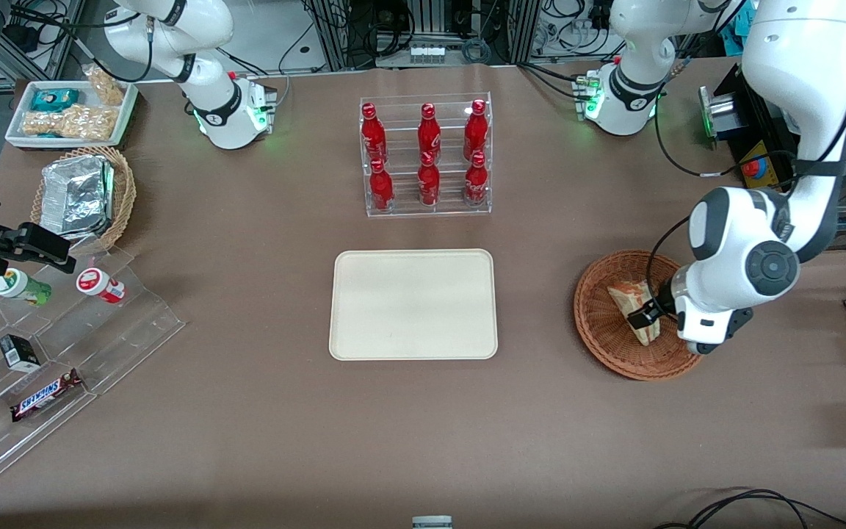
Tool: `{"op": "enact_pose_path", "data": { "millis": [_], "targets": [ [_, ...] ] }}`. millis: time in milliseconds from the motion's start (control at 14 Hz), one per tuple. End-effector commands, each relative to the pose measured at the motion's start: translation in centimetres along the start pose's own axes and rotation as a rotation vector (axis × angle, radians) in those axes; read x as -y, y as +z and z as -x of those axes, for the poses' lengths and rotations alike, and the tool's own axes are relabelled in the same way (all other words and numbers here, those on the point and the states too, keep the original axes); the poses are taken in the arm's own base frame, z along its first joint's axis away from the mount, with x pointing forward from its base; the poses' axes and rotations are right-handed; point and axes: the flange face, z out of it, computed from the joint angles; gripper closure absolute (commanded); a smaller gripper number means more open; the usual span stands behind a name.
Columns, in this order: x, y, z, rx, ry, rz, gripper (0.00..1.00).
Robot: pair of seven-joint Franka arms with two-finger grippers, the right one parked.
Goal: Place sandwich from basket to tray
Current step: 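Close the left gripper on the sandwich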
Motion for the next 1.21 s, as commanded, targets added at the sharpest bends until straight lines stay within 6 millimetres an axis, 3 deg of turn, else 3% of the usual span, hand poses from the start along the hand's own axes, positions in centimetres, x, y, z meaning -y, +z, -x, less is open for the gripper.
{"op": "enact_pose_path", "data": {
  "millis": [0, 357, 429, 500, 571, 714, 857, 1000, 1071, 1143],
  "targets": [
    [0.6, 2.1, 0.8, -0.024, -0.015, 0.022, 0.0],
    [1.1, 5.5, 1.5, -0.022, -0.016, 0.032, 0.0],
    [1.2, 5.7, 1.5, -0.019, -0.019, 0.029, 0.08],
    [1.2, 5.7, 1.5, -0.015, -0.051, 0.031, 0.44],
    [1.3, 5.5, 1.3, -0.015, -0.122, 0.03, 0.74],
    [1.2, 4.8, 1.0, -0.023, -0.16, 0.036, 0.95],
    [1.1, 3.9, 0.7, -0.037, -0.152, 0.041, 0.98],
    [0.3, 1.5, 0.5, -0.061, -0.09, 0.046, 0.98],
    [-0.4, 0.3, 1.2, -0.049, -0.067, 0.028, 0.98],
    [-2.6, -1.6, 2.8, -0.046, -0.015, 0.012, 0.98]
  ]
}}
